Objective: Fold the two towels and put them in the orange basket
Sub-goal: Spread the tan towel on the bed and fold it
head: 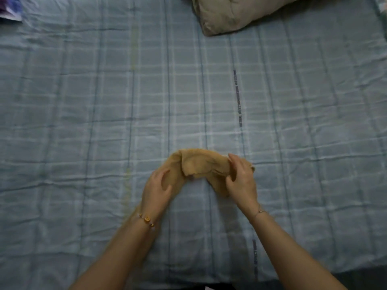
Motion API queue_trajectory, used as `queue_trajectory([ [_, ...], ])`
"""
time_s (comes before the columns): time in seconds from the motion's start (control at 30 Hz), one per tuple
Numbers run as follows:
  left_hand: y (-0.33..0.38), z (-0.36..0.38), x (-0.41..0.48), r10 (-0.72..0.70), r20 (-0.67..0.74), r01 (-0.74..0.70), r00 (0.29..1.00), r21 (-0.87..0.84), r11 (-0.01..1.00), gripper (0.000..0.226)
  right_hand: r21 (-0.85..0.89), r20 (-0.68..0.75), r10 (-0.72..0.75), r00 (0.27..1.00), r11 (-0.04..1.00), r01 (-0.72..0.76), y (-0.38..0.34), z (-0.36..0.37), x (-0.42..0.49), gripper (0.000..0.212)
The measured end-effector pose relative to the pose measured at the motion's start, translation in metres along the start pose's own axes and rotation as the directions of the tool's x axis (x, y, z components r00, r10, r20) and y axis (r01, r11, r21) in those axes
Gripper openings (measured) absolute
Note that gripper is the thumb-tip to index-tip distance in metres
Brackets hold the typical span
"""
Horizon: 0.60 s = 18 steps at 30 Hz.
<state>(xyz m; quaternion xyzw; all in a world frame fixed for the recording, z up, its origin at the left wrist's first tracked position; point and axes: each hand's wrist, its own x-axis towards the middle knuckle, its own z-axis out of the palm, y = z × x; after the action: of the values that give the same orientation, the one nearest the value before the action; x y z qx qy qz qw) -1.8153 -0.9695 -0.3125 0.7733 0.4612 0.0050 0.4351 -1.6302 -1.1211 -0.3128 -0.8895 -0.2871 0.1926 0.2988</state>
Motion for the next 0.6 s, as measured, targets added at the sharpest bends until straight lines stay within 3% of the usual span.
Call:
queue_trajectory([
  [0.13,-0.042,-0.016,-0.025,-0.093,-0.044,0.099,0.995,0.166,0.981,0.058,-0.036,-0.061,0.082,0.995,0.996,-0.084,0.023,-0.012,-0.011,0.065],
  [0.23,-0.066,-0.019,-0.038,-0.204,0.033,0.191,0.978,0.244,0.951,0.071,-0.061,0.026,0.208,0.978,0.977,-0.206,0.038,-0.016,-0.015,0.067],
  [0.33,-0.08,-0.017,-0.048,-0.227,0.129,0.175,0.965,0.325,0.929,0.074,-0.11,0.126,0.27,0.955,0.96,-0.257,0.045,-0.011,-0.017,0.073],
  [0.47,-0.089,-0.014,-0.051,-0.195,0.111,0.14,0.974,0.377,0.916,0.048,-0.152,0.117,0.252,0.961,0.96,-0.234,0.043,0.001,-0.015,0.067],
  [0.6,-0.091,-0.022,-0.048,-0.132,0.06,0.102,0.989,0.364,0.926,0.015,-0.189,0.008,0.266,0.964,0.947,-0.26,0.045,0.006,-0.012,0.03],
])
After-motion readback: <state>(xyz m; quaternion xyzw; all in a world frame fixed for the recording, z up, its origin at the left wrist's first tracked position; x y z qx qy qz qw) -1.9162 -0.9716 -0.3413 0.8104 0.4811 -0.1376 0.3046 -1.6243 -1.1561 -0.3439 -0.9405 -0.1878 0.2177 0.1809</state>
